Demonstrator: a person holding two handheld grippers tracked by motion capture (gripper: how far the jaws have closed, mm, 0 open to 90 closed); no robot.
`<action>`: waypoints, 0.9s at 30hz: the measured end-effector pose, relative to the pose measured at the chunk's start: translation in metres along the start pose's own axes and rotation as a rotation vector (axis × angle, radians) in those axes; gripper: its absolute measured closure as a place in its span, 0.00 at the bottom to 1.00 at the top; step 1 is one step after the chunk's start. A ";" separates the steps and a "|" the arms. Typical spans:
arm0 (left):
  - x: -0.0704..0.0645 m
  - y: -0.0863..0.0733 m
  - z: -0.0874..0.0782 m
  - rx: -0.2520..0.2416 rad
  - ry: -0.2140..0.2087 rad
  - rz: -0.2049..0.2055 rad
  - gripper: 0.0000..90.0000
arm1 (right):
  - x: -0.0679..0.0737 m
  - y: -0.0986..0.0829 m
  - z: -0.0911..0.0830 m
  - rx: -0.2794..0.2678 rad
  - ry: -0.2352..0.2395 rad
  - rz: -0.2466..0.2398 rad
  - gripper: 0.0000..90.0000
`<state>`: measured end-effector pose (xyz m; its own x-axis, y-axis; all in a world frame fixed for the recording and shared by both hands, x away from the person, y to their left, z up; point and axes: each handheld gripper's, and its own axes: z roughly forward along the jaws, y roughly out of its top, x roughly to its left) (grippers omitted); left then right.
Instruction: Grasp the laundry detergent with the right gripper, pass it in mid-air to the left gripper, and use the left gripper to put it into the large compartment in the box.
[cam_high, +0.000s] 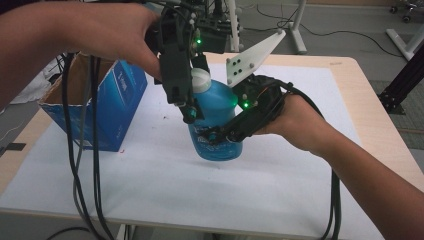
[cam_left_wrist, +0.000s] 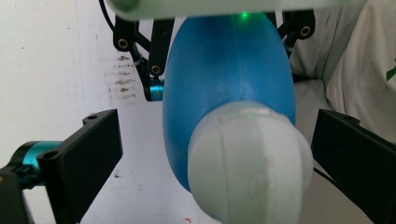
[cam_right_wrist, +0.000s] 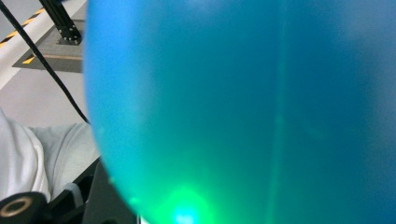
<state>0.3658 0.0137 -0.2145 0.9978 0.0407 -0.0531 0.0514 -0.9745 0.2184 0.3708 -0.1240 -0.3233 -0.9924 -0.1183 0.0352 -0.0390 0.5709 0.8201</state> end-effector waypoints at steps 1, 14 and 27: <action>0.000 0.000 0.000 -0.003 -0.001 -0.001 0.03 | 0.000 0.001 0.001 0.000 0.000 0.002 0.50; 0.002 0.005 0.006 0.012 0.004 0.009 0.03 | -0.002 0.001 0.000 -0.016 -0.002 0.018 0.50; 0.001 0.006 0.007 0.014 -0.013 0.037 0.20 | -0.001 0.001 -0.001 -0.013 -0.004 0.024 0.50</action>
<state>0.3673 0.0060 -0.2201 0.9983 0.0015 -0.0580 0.0135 -0.9783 0.2068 0.3722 -0.1247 -0.3222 -0.9935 -0.1011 0.0524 -0.0137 0.5630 0.8263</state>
